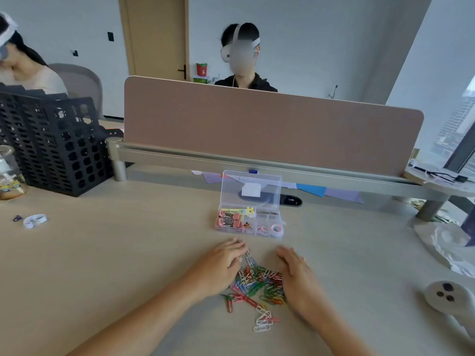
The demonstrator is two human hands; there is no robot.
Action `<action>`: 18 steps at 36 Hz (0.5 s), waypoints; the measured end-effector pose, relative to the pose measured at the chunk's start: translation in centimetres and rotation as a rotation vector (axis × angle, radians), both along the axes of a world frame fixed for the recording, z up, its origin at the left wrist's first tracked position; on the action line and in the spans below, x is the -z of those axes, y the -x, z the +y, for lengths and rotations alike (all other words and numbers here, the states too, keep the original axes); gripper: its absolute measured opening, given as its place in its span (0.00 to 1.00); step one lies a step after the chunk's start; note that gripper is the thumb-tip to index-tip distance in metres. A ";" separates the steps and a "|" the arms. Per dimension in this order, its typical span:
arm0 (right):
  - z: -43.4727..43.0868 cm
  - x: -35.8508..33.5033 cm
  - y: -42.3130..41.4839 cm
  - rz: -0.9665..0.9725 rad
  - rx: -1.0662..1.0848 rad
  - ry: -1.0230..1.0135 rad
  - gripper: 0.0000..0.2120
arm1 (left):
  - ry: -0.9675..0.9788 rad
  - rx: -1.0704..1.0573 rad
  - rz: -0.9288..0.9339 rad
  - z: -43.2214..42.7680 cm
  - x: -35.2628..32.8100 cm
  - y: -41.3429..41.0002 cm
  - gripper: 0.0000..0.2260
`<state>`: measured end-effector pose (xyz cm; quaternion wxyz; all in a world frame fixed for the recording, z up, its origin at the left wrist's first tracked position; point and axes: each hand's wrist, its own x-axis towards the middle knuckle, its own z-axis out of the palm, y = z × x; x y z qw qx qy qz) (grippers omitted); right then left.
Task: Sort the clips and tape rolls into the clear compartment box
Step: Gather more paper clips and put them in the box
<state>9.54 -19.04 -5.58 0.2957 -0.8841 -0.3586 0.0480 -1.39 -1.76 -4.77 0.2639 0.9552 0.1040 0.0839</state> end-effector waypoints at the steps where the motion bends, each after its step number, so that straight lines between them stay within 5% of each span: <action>1: 0.2 0.0 0.5 0.006 -0.016 0.018 0.20 | 0.011 0.005 0.012 -0.3 0.1 -0.1 0.19; 6: 1.7 -0.5 2.7 0.067 -0.138 -0.035 0.20 | 0.137 0.025 -0.023 -1.9 -0.1 -0.1 0.18; 12: 1.7 -1.1 2.8 0.407 -0.177 -0.331 0.20 | 0.477 -0.078 -0.095 -1.6 -1.4 1.3 0.18; 18: -0.7 -2.0 -0.1 0.240 -0.307 -0.231 0.19 | 0.337 0.077 -0.040 0.7 -2.4 2.8 0.15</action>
